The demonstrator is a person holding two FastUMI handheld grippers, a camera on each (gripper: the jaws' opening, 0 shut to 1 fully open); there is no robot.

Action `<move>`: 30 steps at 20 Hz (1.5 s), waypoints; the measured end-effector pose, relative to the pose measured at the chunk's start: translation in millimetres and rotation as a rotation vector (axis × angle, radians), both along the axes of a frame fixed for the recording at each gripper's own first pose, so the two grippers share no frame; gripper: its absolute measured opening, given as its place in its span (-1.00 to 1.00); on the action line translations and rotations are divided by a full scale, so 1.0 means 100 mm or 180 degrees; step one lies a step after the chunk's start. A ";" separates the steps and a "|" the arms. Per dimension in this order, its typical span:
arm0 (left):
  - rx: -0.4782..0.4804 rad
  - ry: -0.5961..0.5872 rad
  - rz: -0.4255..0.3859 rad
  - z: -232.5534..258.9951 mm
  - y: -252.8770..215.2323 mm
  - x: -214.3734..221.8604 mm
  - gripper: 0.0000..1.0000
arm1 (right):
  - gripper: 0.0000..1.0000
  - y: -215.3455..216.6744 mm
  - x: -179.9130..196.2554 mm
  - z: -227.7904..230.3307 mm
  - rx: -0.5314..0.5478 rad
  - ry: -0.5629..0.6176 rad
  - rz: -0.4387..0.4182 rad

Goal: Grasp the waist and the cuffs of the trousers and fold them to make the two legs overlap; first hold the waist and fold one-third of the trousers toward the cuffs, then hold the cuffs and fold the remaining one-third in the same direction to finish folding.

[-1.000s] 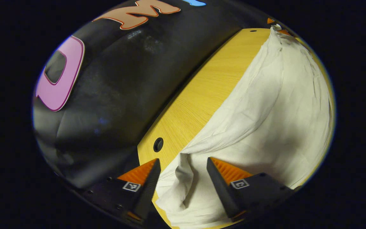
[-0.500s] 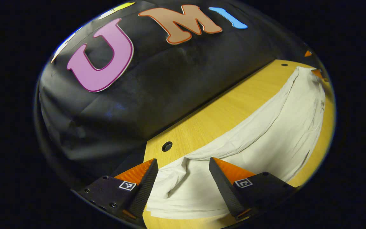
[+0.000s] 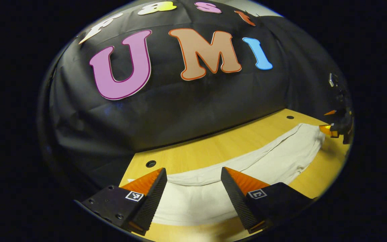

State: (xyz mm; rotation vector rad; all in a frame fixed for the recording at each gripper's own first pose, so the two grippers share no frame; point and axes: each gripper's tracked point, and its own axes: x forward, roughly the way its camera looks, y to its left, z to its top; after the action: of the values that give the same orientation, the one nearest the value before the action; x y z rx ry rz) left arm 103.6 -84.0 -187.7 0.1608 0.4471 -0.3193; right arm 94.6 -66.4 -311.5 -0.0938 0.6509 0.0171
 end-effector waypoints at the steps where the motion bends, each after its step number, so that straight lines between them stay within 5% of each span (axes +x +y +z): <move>1: 0.0009 -0.0026 -0.0006 0.06 -0.03 -0.02 0.92 | 0.96 -0.06 -0.02 -0.06 0.0133 0.0030 -0.0097; 10: 0.0161 -0.0101 0.0145 0.30 0.04 -0.28 0.92 | 0.98 -0.60 -0.20 -0.60 0.1037 0.0426 -0.1127; 13: 0.0209 -0.0047 0.0226 0.28 0.09 -0.38 1.00 | 0.84 -0.62 -0.23 -0.78 0.1477 0.0592 -0.1436; 20: 0.0320 -0.0046 0.0264 0.33 0.05 -0.50 0.92 | 0.86 -0.52 -0.17 -0.93 0.1958 0.0734 -0.1588; 21: 0.0317 -0.0047 0.0262 0.34 0.02 -0.51 0.93 | 0.56 -0.50 -0.18 -0.93 0.1986 0.0747 -0.1581; 24: 0.0323 -0.0048 0.0261 0.36 -0.03 -0.55 0.92 | 0.41 -0.52 -0.19 -0.98 0.1960 0.0779 -0.1585; 27: 0.0304 -0.0040 0.0282 0.36 -0.06 -0.57 0.92 | -0.23 -0.47 -0.16 -1.09 0.2023 0.0881 -0.1518; 28: 0.0302 -0.0034 0.0297 0.37 -0.07 -0.59 0.92 | -0.26 -0.49 -0.14 -1.07 0.2031 0.0854 -0.1521; 30: 0.0301 -0.0044 0.0326 0.41 -0.07 -0.61 0.93 | -0.63 -0.54 -0.19 -1.04 0.1980 0.0872 -0.1498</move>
State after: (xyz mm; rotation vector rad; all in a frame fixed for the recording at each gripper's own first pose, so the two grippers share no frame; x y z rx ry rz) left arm 42.4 -90.8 -146.9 0.2313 0.4554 -0.1965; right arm 75.9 -119.9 -415.2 0.6723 0.9019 -0.2241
